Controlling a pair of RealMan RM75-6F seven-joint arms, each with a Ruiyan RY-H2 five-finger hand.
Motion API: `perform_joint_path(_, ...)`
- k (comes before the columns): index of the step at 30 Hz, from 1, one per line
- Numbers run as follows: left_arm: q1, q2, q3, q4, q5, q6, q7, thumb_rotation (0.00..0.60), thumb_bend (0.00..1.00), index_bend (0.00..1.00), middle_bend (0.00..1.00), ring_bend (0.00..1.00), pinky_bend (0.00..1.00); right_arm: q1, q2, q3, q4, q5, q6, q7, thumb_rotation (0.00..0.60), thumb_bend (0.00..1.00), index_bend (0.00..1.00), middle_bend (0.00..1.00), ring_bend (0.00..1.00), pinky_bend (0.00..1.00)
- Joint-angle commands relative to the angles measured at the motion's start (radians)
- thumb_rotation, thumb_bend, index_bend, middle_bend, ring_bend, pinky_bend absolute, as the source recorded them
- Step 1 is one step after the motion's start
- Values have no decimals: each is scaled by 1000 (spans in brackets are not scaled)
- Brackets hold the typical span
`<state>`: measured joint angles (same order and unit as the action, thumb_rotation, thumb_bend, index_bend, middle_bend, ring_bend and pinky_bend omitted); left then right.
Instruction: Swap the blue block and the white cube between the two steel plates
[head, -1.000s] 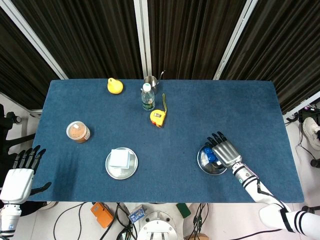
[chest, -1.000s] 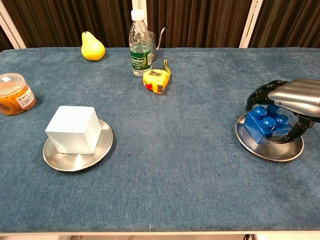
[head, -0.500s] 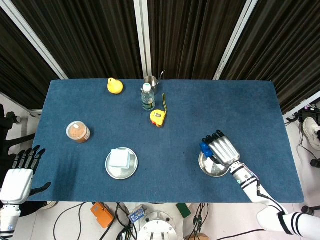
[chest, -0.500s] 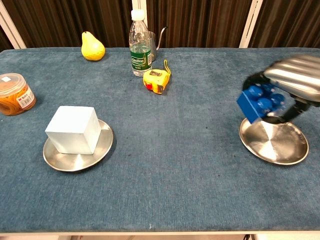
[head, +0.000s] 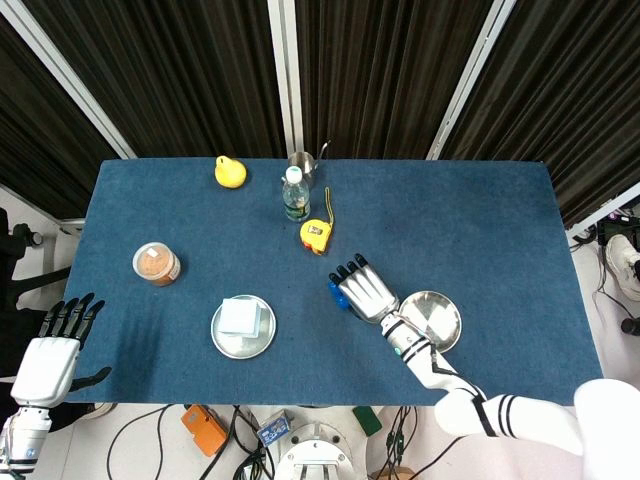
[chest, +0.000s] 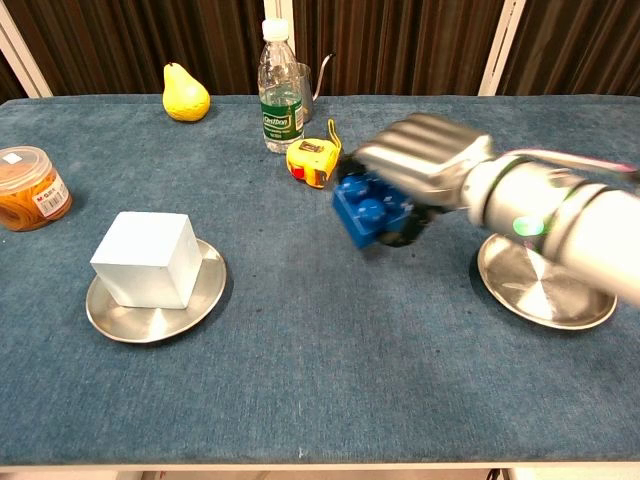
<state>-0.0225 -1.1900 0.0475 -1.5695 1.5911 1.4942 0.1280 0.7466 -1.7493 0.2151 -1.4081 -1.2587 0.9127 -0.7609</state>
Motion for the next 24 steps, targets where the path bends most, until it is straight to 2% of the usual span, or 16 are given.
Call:
perform_joint_path(1, -2, 2, 1, 0, 0, -2, -2, 600, 64, 68, 0, 0, 49, 60, -74, 25, 79, 96, -40, -77, 600, 504, 463, 469, 363, 259)
perform_joint_path(4, -3, 6, 2, 1, 3, -3, -8, 600, 63, 68, 0, 0, 49, 68, -62, 20, 50, 168, -62, -107, 600, 476, 132, 291, 228, 195)
perform_joint_path(5, -4, 7, 2, 1, 4, -3, -10, 600, 63, 68, 0, 0, 49, 70, -50, 16, 32, 184, -64, -112, 600, 427, 43, 231, 178, 169)
perform_joint_path(6, -5, 7, 3, 2, 5, -4, -11, 600, 64, 68, 0, 0, 49, 69, -42, 13, 19, 191, -63, -110, 600, 385, 9, 190, 145, 151)
perform_joint_path(7, -6, 8, 4, 2, 6, -6, -13, 600, 63, 67, 0, 0, 49, 68, -34, 10, 6, 195, -56, -109, 599, 308, 0, 127, 95, 120)
perform_joint_path(8, -8, 8, 5, 2, 7, -9, -15, 600, 63, 67, 0, 0, 49, 65, -22, 5, -11, 193, -43, -109, 590, 274, 0, 98, 70, 105)
perform_joint_path(10, -11, 8, 9, 2, 15, -14, -21, 600, 63, 67, 0, 0, 49, 56, 1, -5, -43, 180, -16, -103, 539, 209, 0, 28, 14, 70)
perform_joint_path(12, -18, 7, 15, 5, 32, -19, -31, 600, 63, 68, 0, 0, 49, 39, 37, -21, -91, 153, 15, -83, 504, 192, 0, 5, 0, 52)
perform_joint_path(15, -48, 10, 30, -2, 82, -46, -32, 600, 63, 67, 0, 0, 49, -21, 138, -71, -210, 64, 98, -38, 487, 182, 0, 0, 0, 30)
perform_joint_path(20, -155, 26, 37, -79, 148, -176, -41, 600, 64, 67, 0, 0, 49, -194, 367, -222, -382, -159, 332, 59, 488, 181, 0, 0, 0, 3)
perform_joint_path(24, -235, -22, 5, -106, 155, -260, -45, 600, 90, 67, 0, 0, 50, -349, 499, -342, -374, -291, 523, 199, 486, 180, 0, 0, 0, 0)
